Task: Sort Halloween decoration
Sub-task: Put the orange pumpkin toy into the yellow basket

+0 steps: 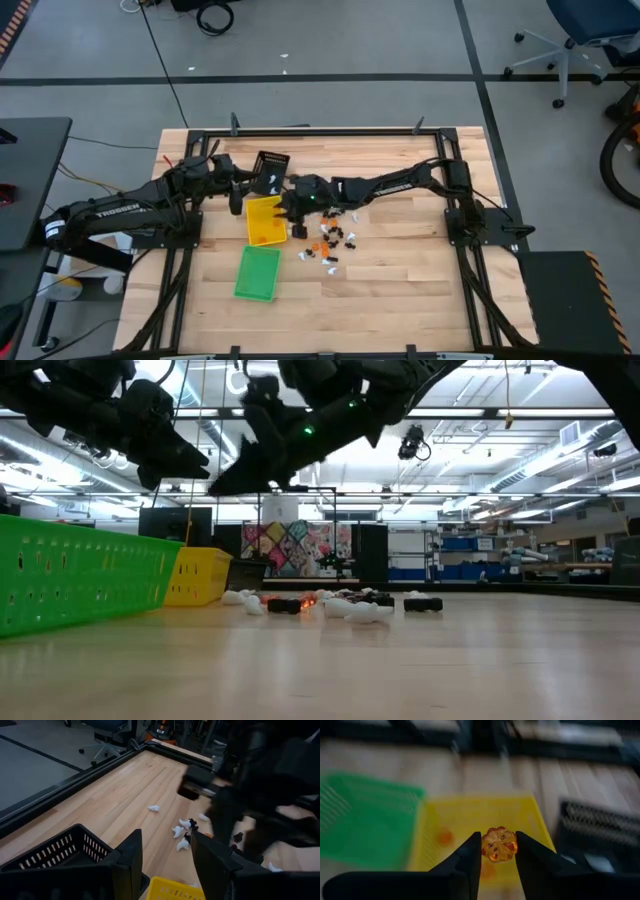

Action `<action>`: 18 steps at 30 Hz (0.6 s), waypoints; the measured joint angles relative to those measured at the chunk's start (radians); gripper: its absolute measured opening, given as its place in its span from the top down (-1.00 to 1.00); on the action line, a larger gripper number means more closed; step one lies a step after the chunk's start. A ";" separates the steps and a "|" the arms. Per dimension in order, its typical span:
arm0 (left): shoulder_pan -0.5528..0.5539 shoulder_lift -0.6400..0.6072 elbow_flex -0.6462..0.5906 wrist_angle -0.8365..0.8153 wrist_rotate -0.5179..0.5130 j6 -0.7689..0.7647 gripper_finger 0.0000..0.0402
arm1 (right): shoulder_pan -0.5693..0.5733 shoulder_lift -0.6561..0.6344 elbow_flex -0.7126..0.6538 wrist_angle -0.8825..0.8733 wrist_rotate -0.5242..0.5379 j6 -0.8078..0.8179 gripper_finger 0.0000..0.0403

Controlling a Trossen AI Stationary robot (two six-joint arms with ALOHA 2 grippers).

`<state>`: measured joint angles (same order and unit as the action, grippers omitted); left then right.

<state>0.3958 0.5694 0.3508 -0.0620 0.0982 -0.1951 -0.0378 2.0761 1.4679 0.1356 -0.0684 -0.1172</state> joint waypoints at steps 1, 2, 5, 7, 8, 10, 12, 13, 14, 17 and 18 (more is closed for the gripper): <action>0.000 0.000 0.000 0.000 0.000 0.000 0.29 | 0.006 0.012 0.000 0.049 -0.014 0.007 0.44; 0.000 0.000 0.000 0.001 0.000 0.000 0.29 | 0.013 0.021 -0.002 0.066 -0.021 0.011 0.43; 0.000 0.000 0.000 0.008 0.000 0.000 0.29 | 0.029 0.061 0.004 0.136 -0.023 0.010 0.36; 0.000 0.000 0.000 0.010 0.000 0.000 0.29 | 0.032 0.074 0.005 0.161 -0.023 0.013 0.29; 0.000 0.000 0.000 0.008 0.000 0.000 0.29 | 0.030 0.079 0.005 0.158 -0.028 0.020 0.26; 0.000 0.000 0.000 0.007 0.000 0.000 0.29 | 0.022 0.083 0.005 0.135 -0.032 0.040 0.19; 0.000 0.000 0.000 0.006 0.000 0.000 0.29 | 0.015 0.082 0.004 0.113 -0.033 0.051 0.13; 0.000 0.000 0.000 0.006 0.000 0.000 0.29 | 0.013 0.074 0.004 0.078 -0.024 0.055 0.12; 0.000 0.000 0.000 0.006 0.000 0.000 0.29 | 0.011 0.062 0.004 0.034 -0.007 0.060 0.10; -0.001 0.000 0.000 -0.006 0.000 -0.001 0.29 | 0.010 0.010 0.004 -0.105 0.047 0.062 0.10; 0.000 0.000 0.000 -0.011 0.000 -0.001 0.29 | 0.013 -0.006 0.005 -0.144 0.055 0.062 0.10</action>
<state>0.3954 0.5694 0.3511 -0.0733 0.0982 -0.1962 -0.0250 2.0701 1.4732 -0.0079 -0.0138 -0.0555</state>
